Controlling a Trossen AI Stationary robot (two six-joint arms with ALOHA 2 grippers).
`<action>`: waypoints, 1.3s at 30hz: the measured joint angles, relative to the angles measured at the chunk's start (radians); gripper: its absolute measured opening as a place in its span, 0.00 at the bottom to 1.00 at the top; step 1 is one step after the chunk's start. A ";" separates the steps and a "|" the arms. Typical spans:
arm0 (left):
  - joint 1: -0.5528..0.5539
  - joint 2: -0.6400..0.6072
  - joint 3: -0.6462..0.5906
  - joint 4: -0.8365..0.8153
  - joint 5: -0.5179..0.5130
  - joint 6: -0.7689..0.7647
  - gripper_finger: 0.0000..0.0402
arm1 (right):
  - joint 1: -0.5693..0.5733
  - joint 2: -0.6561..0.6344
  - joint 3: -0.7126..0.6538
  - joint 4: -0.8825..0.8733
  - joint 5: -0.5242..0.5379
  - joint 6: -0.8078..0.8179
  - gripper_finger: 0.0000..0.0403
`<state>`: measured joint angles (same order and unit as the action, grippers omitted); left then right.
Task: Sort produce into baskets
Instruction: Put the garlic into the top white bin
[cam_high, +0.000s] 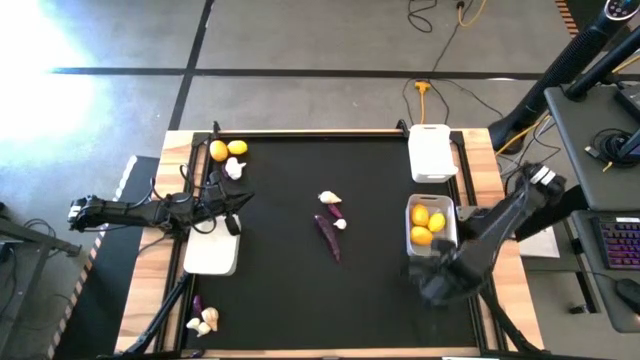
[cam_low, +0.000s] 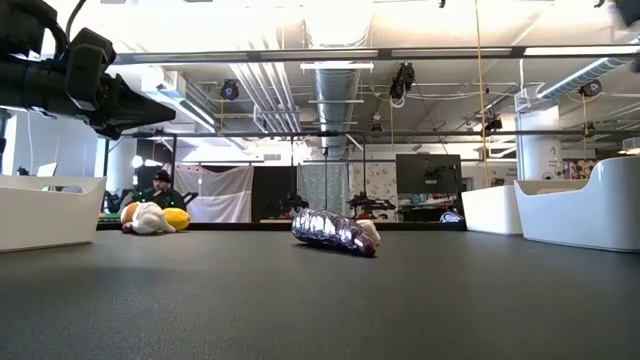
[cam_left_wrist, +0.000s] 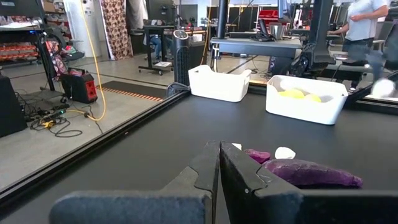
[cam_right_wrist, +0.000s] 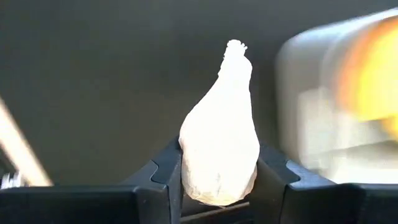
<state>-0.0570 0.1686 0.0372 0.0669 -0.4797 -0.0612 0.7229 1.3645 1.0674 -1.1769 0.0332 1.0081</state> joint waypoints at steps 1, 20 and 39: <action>0.000 0.000 0.000 0.000 0.000 0.000 0.00 | -0.038 -0.028 0.005 -0.039 0.038 0.003 0.29; 0.000 0.000 0.000 0.000 0.000 0.000 0.00 | -1.211 -0.140 0.009 -0.090 0.336 -0.457 0.32; 0.000 0.000 0.000 0.001 0.000 0.000 0.00 | -1.620 0.237 0.060 0.120 0.350 -0.626 0.34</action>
<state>-0.0571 0.1688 0.0369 0.0681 -0.4798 -0.0615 -0.8966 1.6012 1.1277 -1.0574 0.3828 0.3821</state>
